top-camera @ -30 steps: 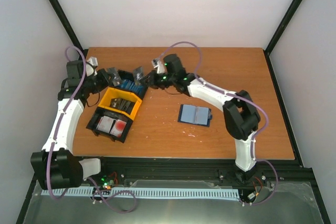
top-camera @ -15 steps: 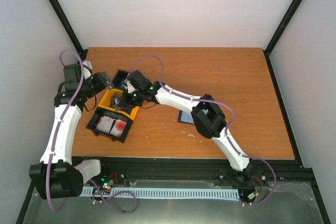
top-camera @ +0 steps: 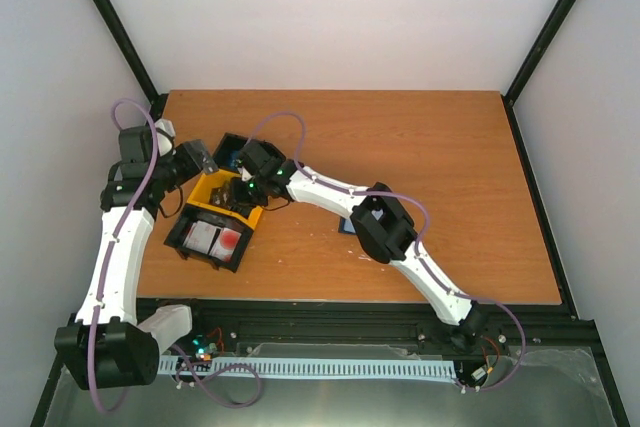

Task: Put the credit cards into the card holder
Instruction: Place the credit card in the storage box.

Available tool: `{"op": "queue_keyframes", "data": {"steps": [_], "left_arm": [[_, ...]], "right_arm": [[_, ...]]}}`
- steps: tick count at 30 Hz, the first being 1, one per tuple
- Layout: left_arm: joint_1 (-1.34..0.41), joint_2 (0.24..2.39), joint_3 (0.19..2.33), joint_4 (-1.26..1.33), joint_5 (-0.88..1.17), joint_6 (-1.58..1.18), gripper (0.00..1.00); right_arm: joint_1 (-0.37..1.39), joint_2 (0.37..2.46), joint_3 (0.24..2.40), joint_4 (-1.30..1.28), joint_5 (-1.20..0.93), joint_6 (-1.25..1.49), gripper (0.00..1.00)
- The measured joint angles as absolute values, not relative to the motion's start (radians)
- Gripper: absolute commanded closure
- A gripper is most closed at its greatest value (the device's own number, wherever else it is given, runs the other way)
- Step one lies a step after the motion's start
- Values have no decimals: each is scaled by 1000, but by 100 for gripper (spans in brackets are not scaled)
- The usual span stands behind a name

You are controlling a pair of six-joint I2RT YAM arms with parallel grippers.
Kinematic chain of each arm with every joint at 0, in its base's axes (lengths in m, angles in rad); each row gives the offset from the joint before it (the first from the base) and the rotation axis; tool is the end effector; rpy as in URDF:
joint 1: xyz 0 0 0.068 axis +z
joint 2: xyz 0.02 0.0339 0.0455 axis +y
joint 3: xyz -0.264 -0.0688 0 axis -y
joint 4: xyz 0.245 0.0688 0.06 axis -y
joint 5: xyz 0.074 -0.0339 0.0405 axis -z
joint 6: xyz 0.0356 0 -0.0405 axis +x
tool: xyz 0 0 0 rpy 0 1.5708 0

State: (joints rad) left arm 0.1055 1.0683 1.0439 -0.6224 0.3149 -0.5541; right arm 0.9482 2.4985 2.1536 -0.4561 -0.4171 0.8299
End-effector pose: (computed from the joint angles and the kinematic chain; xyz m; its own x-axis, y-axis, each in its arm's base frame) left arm 0.2252 0.0128 0.3339 -0.5863 -0.5652 -0.5804 -0.1915 0.7928 -0.5786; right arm 0.3127 0.4603 0.1689 -0.9520 -0.1693 -0.2551 -0.3033 0.6357 0.7099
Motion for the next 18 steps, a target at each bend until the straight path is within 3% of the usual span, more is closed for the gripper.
{"op": "queue_keyframes", "data": {"steps": [9, 14, 18], "left_arm": [[105, 1068, 1044, -633, 307, -548, 99], [105, 1074, 1044, -628, 347, -534, 99], [105, 1094, 1042, -618, 404, -529, 99]], "right_arm": [[953, 2507, 2154, -461, -387, 864, 68], [954, 2478, 2120, -494, -331, 852, 61], [953, 2350, 1977, -507, -265, 845, 56]]}}
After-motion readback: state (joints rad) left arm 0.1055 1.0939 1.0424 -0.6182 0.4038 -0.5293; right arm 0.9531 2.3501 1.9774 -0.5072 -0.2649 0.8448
